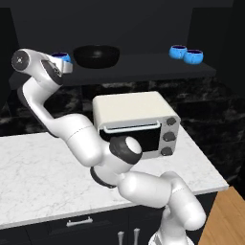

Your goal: Gather all objects into one cabinet and sort the glasses and bowls to opposite sides.

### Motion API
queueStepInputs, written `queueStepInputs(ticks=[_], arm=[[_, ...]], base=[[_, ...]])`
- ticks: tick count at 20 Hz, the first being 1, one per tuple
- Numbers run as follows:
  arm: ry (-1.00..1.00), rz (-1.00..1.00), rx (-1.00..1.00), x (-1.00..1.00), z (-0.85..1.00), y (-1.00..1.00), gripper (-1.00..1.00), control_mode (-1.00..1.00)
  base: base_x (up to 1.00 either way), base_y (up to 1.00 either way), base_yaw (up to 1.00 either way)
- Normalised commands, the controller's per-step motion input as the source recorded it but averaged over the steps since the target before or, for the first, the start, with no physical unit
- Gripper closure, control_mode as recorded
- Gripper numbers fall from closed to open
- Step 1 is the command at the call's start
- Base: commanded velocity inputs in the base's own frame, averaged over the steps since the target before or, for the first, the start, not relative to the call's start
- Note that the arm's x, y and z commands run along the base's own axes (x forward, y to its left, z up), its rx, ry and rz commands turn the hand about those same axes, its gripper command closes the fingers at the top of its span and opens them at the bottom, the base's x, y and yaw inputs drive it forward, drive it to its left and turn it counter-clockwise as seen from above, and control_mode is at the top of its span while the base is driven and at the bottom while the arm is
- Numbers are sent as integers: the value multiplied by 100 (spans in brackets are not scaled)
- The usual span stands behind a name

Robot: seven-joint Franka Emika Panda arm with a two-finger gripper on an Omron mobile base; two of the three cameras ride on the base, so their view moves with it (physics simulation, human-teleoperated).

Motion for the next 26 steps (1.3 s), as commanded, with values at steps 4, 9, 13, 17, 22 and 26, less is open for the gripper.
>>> queueStepInputs(ticks=[4, 9, 13, 17, 22, 26], arm=[[0, 0, 0, 8, -1, -9, -100, -100], [0, -1, 0, 0, 0, 0, -100, -100], [0, -1, 0, 0, 0, 0, -100, -100], [0, -1, 0, 0, 0, -1, -100, -100], [0, -2, 0, 0, 0, -3, -100, -100], [0, -3, 0, 0, 0, 0, -100, -100]], base=[[0, 0, 0], [0, 0, 0], [0, 0, 0], [0, 0, 0], [0, 0, 0], [0, 0, 0]])
